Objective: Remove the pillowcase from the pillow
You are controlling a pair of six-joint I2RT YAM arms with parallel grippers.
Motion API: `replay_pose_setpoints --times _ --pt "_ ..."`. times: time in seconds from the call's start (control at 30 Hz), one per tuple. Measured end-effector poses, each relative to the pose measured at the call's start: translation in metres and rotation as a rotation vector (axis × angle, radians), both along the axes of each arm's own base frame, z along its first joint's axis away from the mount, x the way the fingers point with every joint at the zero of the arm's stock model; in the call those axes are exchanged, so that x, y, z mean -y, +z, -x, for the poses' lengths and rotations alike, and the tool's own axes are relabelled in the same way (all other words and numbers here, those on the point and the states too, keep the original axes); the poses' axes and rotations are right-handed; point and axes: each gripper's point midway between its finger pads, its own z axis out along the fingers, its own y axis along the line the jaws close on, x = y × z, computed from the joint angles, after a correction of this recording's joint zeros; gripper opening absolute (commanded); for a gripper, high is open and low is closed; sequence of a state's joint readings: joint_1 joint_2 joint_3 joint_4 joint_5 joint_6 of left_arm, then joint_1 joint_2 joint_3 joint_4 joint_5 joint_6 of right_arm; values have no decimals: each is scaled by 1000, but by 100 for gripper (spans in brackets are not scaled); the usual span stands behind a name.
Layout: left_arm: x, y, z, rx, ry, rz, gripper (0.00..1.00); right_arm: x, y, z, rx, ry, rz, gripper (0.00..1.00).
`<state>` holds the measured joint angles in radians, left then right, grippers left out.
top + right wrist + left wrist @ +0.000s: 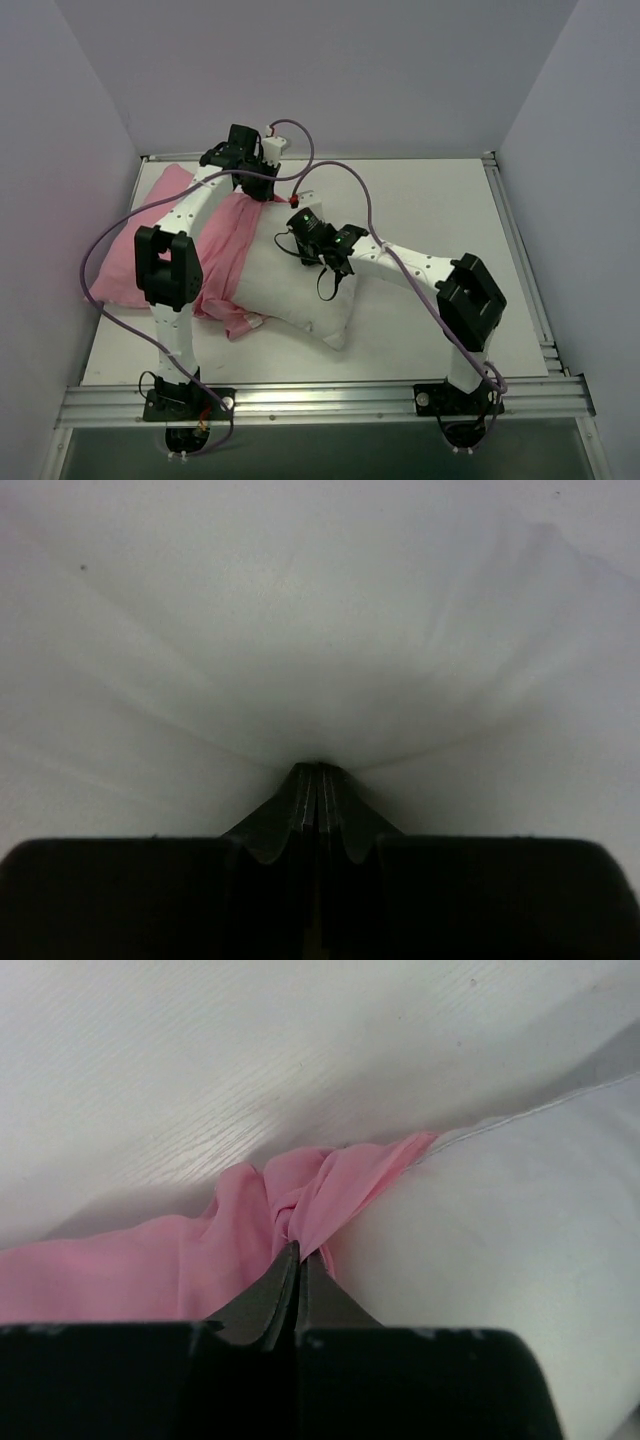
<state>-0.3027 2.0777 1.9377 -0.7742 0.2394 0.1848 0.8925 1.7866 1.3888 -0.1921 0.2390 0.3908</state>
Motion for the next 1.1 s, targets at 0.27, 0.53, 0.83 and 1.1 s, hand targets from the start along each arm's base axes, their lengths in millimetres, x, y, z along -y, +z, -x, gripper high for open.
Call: replay_pose_setpoints --times 0.27,0.53,0.83,1.1 --pt "3 8 3 10 -11 9 2 17 -52 -9 16 -99 36 0" --pt "-35 3 -6 38 7 -80 2 39 -63 -28 -16 -160 -27 0" --pt "-130 -7 -14 1 143 -166 6 99 -52 -51 -70 -251 -38 0" --pt "-120 23 -24 47 95 -92 97 105 -57 -45 -93 -234 -9 0"
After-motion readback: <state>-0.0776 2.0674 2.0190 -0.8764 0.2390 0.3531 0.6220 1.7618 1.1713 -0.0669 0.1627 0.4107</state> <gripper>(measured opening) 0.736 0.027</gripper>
